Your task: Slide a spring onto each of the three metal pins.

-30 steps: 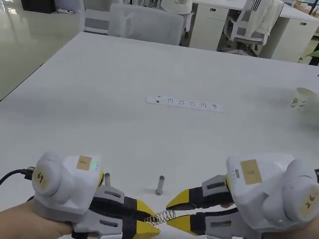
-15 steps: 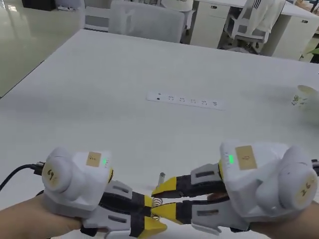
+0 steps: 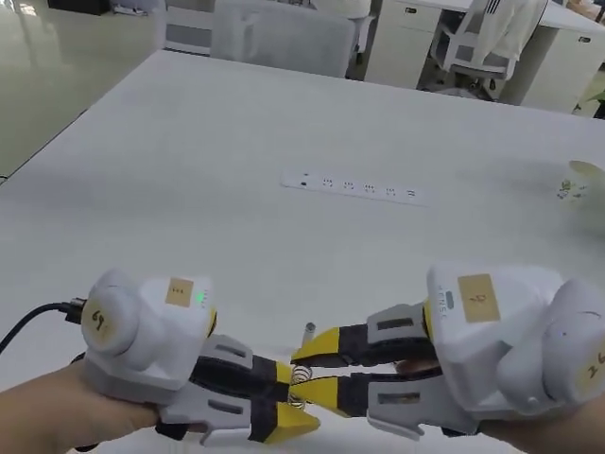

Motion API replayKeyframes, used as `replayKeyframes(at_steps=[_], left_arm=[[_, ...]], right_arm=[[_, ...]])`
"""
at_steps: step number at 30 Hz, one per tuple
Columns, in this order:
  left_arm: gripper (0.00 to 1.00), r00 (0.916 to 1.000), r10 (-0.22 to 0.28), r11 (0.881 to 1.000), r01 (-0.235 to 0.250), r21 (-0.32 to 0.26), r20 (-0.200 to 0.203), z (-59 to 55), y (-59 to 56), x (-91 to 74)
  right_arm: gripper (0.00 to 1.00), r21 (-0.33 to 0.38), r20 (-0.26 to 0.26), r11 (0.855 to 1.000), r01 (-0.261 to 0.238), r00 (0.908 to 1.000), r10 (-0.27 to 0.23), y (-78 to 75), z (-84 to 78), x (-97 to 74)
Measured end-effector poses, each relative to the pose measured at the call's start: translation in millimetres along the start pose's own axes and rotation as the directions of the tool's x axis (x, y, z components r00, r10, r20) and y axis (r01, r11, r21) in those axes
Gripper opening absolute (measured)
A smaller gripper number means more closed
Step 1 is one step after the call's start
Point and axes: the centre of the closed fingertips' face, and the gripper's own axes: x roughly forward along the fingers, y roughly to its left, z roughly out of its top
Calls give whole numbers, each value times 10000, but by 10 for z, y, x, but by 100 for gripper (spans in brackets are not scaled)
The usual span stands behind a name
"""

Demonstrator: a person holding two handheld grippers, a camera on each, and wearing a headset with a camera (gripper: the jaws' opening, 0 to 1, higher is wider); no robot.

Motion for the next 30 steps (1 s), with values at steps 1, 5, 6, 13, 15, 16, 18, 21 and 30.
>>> replayKeyframes(at_steps=[1,5,6,13,15,16,18,21,30], left_arm=[[4,10000,12,10000,-12,12,9,1,2,-2],[7,9998,185,9998,-185,-53,-2,-4,28,-27],[8,9997,252,9997,-252,-62,14,-4,37,-35],[13,9986,505,9986,-503,-183,134,-4,67,-88],[14,9981,591,9980,-587,-254,166,-14,71,-120],[14,9979,623,9977,-618,-268,180,-18,73,-134],[15,9976,675,9972,-669,-323,165,-35,78,-161],[21,9958,907,9951,-900,-419,145,-70,109,-213],[29,9901,1389,9879,-1371,-719,215,-122,159,-347]], right_arm=[[7,-45,-5,10000,10,10000,-10,-2,3,0],[7,-78,26,10000,41,10000,-41,-8,20,2],[7,-102,7,9999,46,10000,-46,-10,18,2],[7,-202,-91,9998,91,9999,-93,-23,11,5],[7,-274,-170,9995,124,9998,-129,-33,-3,7],[7,-291,-191,9995,121,9997,-127,-35,-8,9],[7,-309,-252,9994,130,9996,-138,-40,-22,11],[7,-377,-324,9991,180,9993,-192,-59,-40,14],[7,-436,-607,9986,313,9976,-339,-112,-152,22]])
